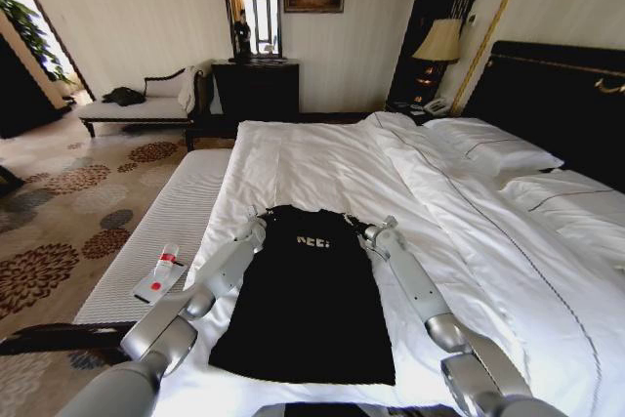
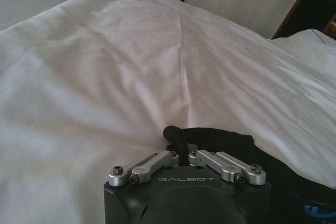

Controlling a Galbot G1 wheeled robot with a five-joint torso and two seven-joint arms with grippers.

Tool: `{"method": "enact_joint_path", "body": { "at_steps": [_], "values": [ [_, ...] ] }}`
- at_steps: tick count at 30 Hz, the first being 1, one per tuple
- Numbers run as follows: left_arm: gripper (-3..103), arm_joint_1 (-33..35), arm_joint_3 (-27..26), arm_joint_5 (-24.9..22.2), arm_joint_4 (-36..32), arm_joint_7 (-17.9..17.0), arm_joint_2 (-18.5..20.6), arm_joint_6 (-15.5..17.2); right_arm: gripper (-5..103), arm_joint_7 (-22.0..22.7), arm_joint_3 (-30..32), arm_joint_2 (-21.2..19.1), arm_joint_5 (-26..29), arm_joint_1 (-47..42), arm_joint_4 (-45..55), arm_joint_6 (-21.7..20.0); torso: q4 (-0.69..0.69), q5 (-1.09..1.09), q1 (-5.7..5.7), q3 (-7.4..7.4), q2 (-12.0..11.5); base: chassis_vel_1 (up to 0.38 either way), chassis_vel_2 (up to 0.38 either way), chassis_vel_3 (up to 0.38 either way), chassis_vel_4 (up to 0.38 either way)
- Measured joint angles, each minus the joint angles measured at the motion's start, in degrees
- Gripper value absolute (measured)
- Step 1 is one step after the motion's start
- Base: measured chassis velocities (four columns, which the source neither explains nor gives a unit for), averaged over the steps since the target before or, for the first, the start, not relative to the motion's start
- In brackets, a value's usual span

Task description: Fold the clothes on the bed.

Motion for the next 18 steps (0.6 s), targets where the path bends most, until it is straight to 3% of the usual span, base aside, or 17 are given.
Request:
{"method": "enact_joint_path", "body": {
  "at_steps": [4, 6, 12, 15, 18],
  "values": [
    [2, -0.05, -0.04, -0.03, 0.04, -0.13, -0.16, 0.00, 38, -0.06, -0.33, -0.32, -0.27, -0.03, -0.17, 0.01, 0.00, 0.00, 0.00, 0.00, 0.00, 0.000, 0.000, 0.000, 0.000],
    [2, -0.01, -0.05, -0.03, -0.03, -0.15, -0.14, 0.00, 38, -0.10, -0.43, -0.40, -0.38, -0.04, -0.22, 0.02, 0.00, 0.00, 0.00, 0.00, 0.00, 0.000, 0.000, 0.000, 0.000],
    [2, 0.25, -0.02, 0.15, -0.21, -0.13, 0.07, -0.37, 12, -0.26, -0.79, -0.67, -0.95, -0.06, -0.40, 0.08, 0.00, 0.00, 0.00, 0.00, 0.00, 0.000, 0.000, 0.000, 0.000],
    [2, 0.26, -0.07, 0.35, -0.46, -0.19, 0.13, -0.68, 2, -0.22, -0.85, -0.68, -1.43, -0.06, -0.44, 0.30, 0.00, 0.00, 0.00, 0.00, 0.00, 0.000, 0.000, 0.000, 0.000],
    [2, 0.26, -0.26, 0.45, -0.81, -0.45, 0.17, -0.91, 1, -0.20, -0.87, -0.78, -1.88, -0.06, -0.30, 0.57, 0.00, 0.00, 0.00, 0.00, 0.00, 0.000, 0.000, 0.000, 0.000]
  ]
}}
